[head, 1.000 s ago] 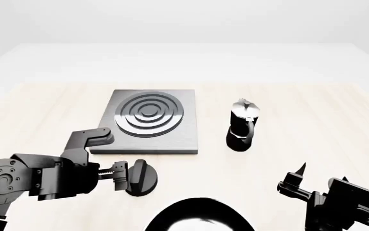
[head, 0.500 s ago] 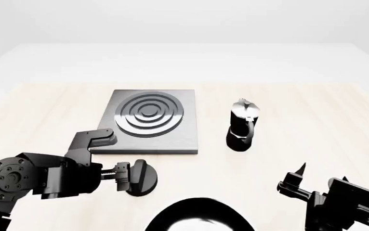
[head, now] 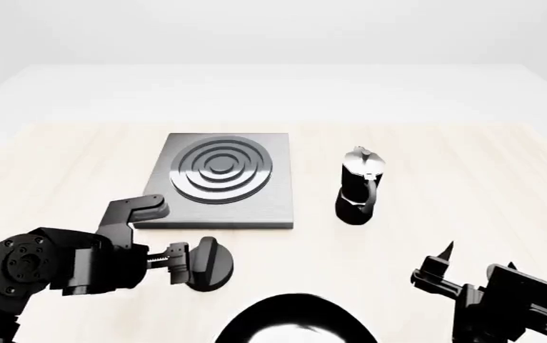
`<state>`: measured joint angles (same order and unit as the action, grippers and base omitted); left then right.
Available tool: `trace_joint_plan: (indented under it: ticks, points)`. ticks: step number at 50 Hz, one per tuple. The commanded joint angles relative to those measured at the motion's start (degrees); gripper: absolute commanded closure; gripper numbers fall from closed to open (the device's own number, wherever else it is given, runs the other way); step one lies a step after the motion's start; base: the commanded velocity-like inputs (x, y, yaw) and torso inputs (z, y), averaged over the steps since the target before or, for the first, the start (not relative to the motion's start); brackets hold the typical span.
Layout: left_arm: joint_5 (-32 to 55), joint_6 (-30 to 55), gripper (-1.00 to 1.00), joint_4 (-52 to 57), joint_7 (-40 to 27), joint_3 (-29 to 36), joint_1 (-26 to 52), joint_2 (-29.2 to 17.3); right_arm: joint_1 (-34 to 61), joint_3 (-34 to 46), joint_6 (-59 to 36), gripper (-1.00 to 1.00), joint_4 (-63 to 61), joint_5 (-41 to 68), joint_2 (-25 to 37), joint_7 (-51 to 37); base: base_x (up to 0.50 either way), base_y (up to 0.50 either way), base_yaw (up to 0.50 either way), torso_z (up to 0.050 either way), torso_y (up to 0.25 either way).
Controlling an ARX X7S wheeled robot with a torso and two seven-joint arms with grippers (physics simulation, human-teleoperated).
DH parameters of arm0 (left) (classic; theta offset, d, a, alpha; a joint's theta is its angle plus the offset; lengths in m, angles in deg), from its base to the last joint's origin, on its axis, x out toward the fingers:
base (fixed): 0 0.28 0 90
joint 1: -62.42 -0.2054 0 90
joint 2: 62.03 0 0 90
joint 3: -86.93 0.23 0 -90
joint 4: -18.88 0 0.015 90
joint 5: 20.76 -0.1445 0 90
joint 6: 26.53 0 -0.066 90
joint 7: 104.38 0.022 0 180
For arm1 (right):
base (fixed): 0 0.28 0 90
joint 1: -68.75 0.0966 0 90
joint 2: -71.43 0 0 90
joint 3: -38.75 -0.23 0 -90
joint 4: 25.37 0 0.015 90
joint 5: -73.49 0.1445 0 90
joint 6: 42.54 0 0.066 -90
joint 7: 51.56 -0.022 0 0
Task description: Turn on the stove and put the frying pan on it.
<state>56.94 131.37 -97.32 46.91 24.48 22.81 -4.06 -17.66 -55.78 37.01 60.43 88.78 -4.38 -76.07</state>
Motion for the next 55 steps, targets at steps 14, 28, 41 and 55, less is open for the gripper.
trace_joint_plan:
  ticks: [14, 28, 41, 55]
  points:
    - [-2.6, -1.6, -1.0, -3.8, 4.4, 2.6, 0.9, 1.4, 0.1, 0.5, 0.5, -1.0, 0.5, 0.3, 0.3, -0.2, 0.0, 0.0, 0.0, 0.0, 0.0]
    - [-2.3, -0.5, -1.0, -3.5, 7.1, 4.2, 1.5, 2.9, -0.2, 0.6, 0.3, -1.0, -0.1, 0.7, 0.5, -0.5, 0.0, 0.0, 0.0, 0.0, 0.0]
    - [-1.4, 0.1, -1.0, -4.8, 10.5, 5.0, 1.9, 4.8, -0.1, 0.9, 0.4, -1.0, 0.1, 0.9, 0.7, -0.7, 0.0, 0.0, 0.0, -0.001, 0.0]
    - [0.2, 1.2, -1.0, -3.6, 10.7, 5.0, 2.0, 5.6, 0.1, 1.4, 0.6, -1.0, 0.4, 1.0, 0.8, -0.7, 0.0, 0.0, 0.0, -0.001, 0.0]
